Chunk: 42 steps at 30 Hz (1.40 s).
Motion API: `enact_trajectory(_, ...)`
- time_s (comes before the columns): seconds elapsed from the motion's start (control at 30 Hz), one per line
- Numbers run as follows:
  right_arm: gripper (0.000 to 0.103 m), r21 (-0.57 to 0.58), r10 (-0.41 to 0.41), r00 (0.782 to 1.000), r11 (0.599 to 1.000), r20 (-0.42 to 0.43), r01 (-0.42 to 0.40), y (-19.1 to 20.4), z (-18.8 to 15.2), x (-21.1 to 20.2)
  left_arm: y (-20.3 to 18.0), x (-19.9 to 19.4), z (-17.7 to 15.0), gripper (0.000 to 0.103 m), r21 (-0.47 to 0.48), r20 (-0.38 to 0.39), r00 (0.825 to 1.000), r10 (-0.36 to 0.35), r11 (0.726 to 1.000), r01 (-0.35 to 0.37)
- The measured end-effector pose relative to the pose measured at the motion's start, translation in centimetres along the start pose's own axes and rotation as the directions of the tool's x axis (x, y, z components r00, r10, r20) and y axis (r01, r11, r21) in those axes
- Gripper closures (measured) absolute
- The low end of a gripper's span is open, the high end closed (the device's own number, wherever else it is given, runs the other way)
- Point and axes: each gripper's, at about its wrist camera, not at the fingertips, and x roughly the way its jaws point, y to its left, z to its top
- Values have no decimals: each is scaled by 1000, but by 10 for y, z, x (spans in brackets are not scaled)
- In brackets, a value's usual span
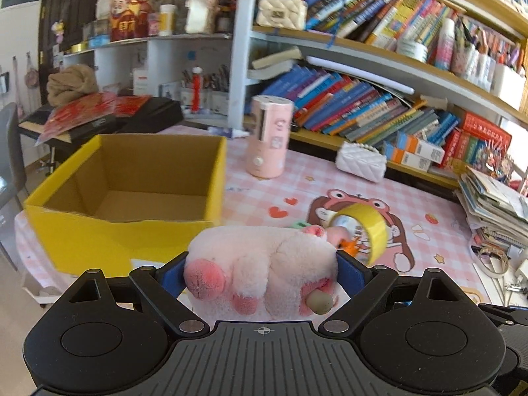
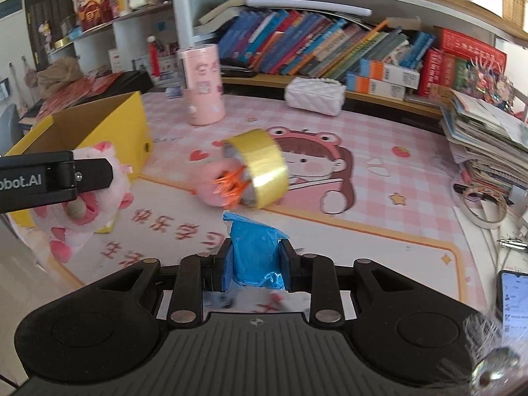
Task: Organize objects
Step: 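Carry the pig and blue packet in both grippers over the yellow box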
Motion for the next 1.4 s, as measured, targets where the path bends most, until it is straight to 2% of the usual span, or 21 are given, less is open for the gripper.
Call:
enact_trajectory(0.27, 77, -10, -17, 1000, 1000, 5, 17, 65, -3, -13, 62, -26, -1, 12, -1, 25, 1000, -15, 1000, 15)
enact_trajectory(0.53, 77, -28, -22, 1000, 999, -13, 21, 139, -17, -26, 125, -44, -10, 12, -6, 1, 1000, -16, 1000, 16)
enact_trajectory(0.87, 77, -2, -22, 999, 1000, -43, 22, 209, -42, -31, 189, -63, -24, 12, 24, -24, 1000, -15, 1000, 16)
enact_trajectory(1.13, 77, 22, -17, 999, 1000, -46, 18, 244, -49, -35, 223, -74, -28, 12, 25, -35, 999, -7, 1000, 8)
enact_trajectory(1.4, 77, 1, -24, 999, 1000, -26, 24, 264, -50, -44, 240, -81, -29, 12, 2, -20, 1000, -19, 1000, 19)
